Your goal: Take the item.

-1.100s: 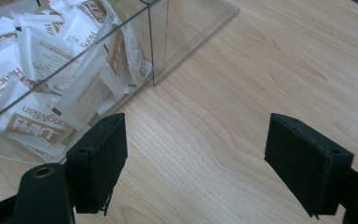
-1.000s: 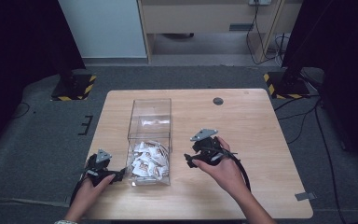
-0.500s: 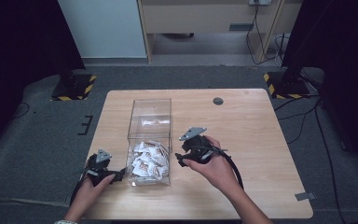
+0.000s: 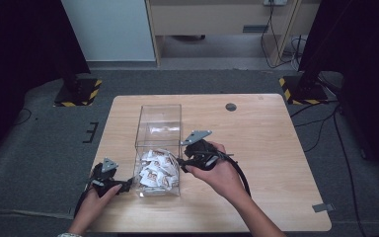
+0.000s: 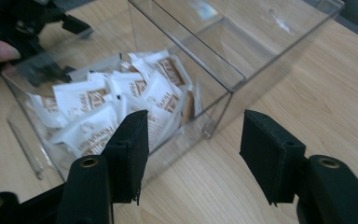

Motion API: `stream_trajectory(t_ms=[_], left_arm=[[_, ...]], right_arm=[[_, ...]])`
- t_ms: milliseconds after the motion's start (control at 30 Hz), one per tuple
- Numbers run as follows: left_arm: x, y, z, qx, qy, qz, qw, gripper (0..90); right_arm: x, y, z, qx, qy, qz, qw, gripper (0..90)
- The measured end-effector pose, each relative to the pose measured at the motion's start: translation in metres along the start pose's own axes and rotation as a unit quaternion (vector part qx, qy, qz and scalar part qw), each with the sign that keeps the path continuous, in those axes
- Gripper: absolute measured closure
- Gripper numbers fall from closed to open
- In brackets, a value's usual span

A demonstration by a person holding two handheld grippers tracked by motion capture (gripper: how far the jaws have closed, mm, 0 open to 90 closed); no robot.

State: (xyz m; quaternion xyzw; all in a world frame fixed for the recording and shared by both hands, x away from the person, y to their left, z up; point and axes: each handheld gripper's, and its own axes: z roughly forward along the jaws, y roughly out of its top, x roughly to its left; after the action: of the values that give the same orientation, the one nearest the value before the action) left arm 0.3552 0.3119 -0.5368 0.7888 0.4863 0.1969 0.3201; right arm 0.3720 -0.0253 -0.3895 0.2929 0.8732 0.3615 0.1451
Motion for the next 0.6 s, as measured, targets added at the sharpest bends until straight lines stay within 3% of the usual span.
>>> stream_trajectory(t_ms=[600], left_arm=[[0.0, 0.0, 0.0, 0.0, -0.001, 0.001, 1.0, 0.0]], right_arm=[[0.024, 0.013, 0.017, 0.005, 0.027, -0.029, 0.9992, 53.9]])
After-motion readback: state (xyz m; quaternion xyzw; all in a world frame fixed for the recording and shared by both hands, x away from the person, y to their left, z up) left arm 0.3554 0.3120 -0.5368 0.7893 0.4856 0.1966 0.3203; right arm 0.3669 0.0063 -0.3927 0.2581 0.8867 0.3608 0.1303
